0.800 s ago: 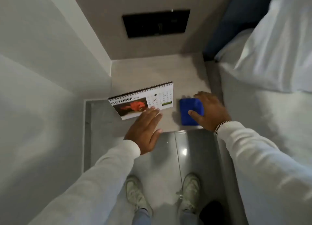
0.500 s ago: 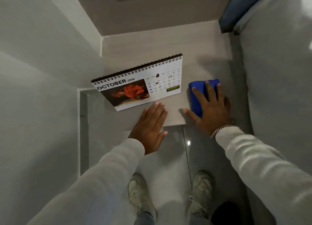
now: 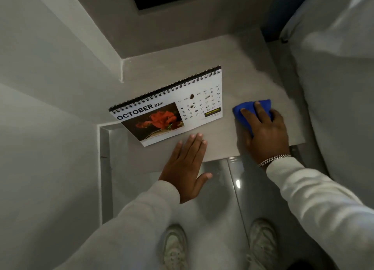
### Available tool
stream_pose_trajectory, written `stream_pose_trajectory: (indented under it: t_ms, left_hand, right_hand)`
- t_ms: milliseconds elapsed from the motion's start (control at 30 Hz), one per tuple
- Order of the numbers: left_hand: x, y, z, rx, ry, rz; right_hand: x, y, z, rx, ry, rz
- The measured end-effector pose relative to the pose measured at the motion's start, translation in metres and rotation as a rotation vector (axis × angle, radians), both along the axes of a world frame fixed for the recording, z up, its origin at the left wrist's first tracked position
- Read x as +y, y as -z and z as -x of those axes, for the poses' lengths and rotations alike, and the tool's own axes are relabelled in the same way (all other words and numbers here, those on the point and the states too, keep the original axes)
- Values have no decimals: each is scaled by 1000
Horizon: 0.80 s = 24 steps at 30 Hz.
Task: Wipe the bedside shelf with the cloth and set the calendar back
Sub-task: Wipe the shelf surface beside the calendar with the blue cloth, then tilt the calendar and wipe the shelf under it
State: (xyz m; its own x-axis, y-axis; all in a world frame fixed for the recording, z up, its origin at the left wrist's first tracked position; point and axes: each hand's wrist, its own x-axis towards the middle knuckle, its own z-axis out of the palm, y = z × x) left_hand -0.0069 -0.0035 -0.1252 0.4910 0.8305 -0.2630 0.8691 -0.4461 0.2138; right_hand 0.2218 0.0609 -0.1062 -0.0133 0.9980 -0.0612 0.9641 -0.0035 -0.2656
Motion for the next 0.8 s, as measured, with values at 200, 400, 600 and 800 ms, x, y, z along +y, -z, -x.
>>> stream_pose_trajectory:
  t_ms: [200, 400, 600, 800]
  left_hand:
    - [-6, -61, 29, -75, 106, -33]
    - [45, -131, 50, -157, 222, -268]
    - [127, -152, 60, 88, 395, -263]
    - [151, -131, 70, 87, 481, -133]
  right_hand:
    - [-27, -16, 7, 243, 44, 26]
    - [-60, -25, 45, 595, 220, -144]
    - [-57, -33, 88, 818, 335, -326]
    - [-37, -30, 114, 927, 399, -439]
